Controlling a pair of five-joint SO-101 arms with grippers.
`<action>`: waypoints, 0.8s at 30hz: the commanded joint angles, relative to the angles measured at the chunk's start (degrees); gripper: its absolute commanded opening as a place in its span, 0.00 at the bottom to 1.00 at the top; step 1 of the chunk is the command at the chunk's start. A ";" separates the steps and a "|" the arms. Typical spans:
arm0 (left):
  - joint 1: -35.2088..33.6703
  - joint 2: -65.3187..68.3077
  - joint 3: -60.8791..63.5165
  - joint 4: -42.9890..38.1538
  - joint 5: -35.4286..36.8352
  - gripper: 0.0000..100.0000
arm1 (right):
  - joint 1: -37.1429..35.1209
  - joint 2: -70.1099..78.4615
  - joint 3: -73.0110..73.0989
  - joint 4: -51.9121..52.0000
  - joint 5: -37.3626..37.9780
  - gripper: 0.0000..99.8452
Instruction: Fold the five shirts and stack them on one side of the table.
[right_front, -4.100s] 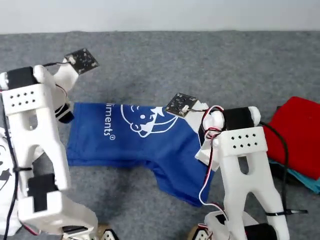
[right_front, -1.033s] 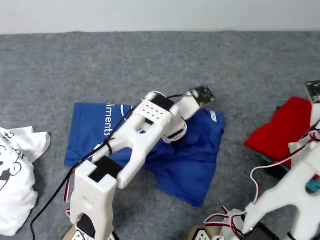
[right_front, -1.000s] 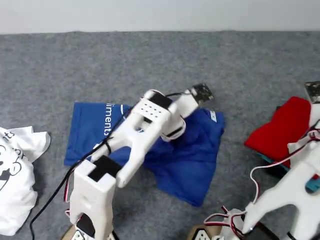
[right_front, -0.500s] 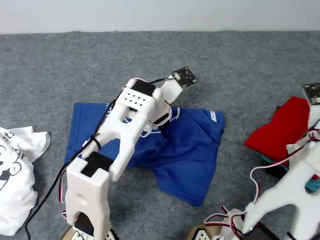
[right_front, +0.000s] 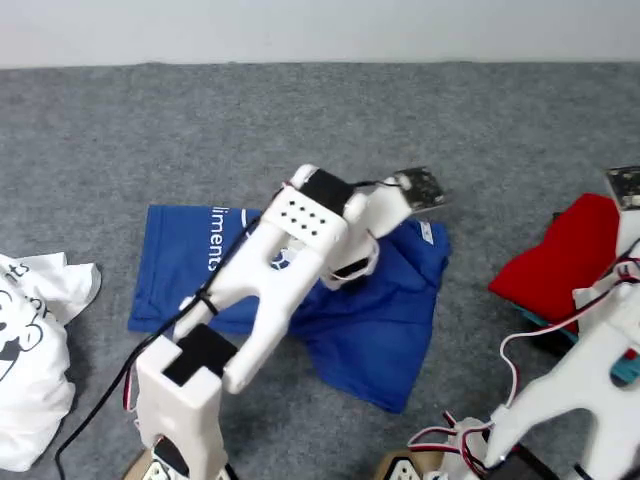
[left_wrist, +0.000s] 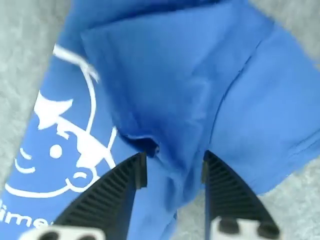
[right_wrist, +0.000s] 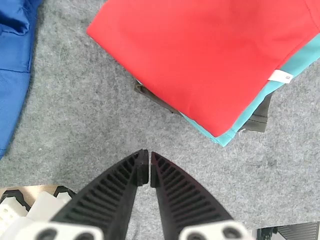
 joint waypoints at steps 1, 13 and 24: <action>-5.80 0.26 3.82 -7.56 -0.53 0.18 | 0.31 -2.33 -0.53 2.07 -0.62 0.01; -9.85 2.46 6.81 -11.96 -2.55 0.18 | 0.13 -2.33 -0.53 2.07 -0.62 0.01; -3.25 -16.00 7.16 -1.23 -2.55 0.18 | 0.13 -5.85 -0.53 2.07 -0.44 0.01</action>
